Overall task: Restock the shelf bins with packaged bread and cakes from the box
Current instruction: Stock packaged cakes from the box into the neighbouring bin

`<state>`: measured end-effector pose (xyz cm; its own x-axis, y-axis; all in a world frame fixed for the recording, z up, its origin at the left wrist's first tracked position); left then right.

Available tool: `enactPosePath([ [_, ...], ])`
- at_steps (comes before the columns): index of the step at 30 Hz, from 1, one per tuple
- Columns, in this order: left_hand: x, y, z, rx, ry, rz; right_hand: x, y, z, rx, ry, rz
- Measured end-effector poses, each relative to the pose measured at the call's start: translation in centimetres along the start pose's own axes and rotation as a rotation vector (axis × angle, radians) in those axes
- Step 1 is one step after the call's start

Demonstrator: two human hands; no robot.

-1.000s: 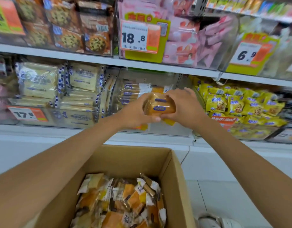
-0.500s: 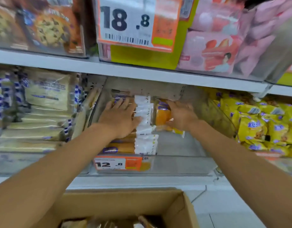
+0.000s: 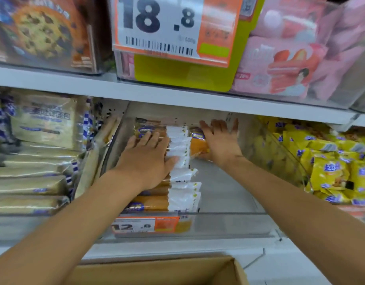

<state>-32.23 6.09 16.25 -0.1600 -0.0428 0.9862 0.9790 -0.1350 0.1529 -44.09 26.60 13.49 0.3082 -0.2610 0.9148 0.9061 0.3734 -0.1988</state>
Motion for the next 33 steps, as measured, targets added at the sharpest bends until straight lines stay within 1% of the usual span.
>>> enactPosePath([
  [3, 0.0, 0.1, 0.0, 0.002, -0.003, 0.0, -0.4, 0.1, -0.9, 0.132, -0.004, 0.005],
  [4, 0.0, 0.1, 0.1, 0.003, -0.007, 0.0, -0.4, 0.5, -0.7, 0.132, -0.004, 0.029],
  [6, -0.1, 0.1, 0.1, 0.003, -0.01, 0.005, -0.4, 1.5, 0.3, 0.02, -0.004, 0.06],
  [8, -0.1, 0.0, 0.0, 0.0, -0.018, 0.011, -0.6, 1.7, 0.7, -0.119, -0.095, -0.03],
  [9, -0.1, 0.0, 0.0, -0.001, -0.022, 0.012, -0.6, 1.5, 0.6, -0.135, -0.166, -0.085],
  [12, -0.1, 0.0, 0.1, 0.006, -0.032, 0.011, -0.4, 0.5, -0.1, -0.035, -0.34, -0.134],
  [15, -0.1, 0.0, 0.1, 0.003, -0.038, 0.011, -0.7, 1.0, 0.6, 0.023, -0.416, -0.1],
  [18, -0.2, 0.0, 0.0, 0.006, -0.046, 0.007, -1.0, 1.8, 0.2, 0.081, -0.294, -0.074],
  [21, -0.2, -0.1, 0.1, 0.009, -0.048, -0.005, -0.8, 1.1, -0.8, 0.052, -0.181, -0.118],
  [26, -0.1, -0.3, 0.0, 0.008, -0.037, -0.029, -0.2, 1.2, -0.5, 0.056, -0.217, -0.183],
  [28, 0.0, -0.6, -0.2, 0.009, -0.009, -0.044, 1.0, 2.4, -0.1, 0.039, -0.293, -0.151],
  [30, 0.4, -0.8, -0.4, 0.006, 0.061, -0.047, 2.6, 4.3, -0.1, 0.018, -0.446, -0.097],
  [33, 1.2, 0.0, -0.1, -0.01, 0.206, 0.031, 5.3, 8.1, -0.4, 0.0, -0.65, 0.059],
])
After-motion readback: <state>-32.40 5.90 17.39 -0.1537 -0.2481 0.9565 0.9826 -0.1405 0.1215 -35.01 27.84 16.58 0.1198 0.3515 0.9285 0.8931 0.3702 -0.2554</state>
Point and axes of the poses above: each hand's wrist, its own y-axis away from the middle knuckle, its own x-axis out of the back of the hand, z = x × y, the point moved 1 cm from there along -y, towards the middle knuckle, and after that the axes turned 6 degrees about -z, right-handed, at the moved point
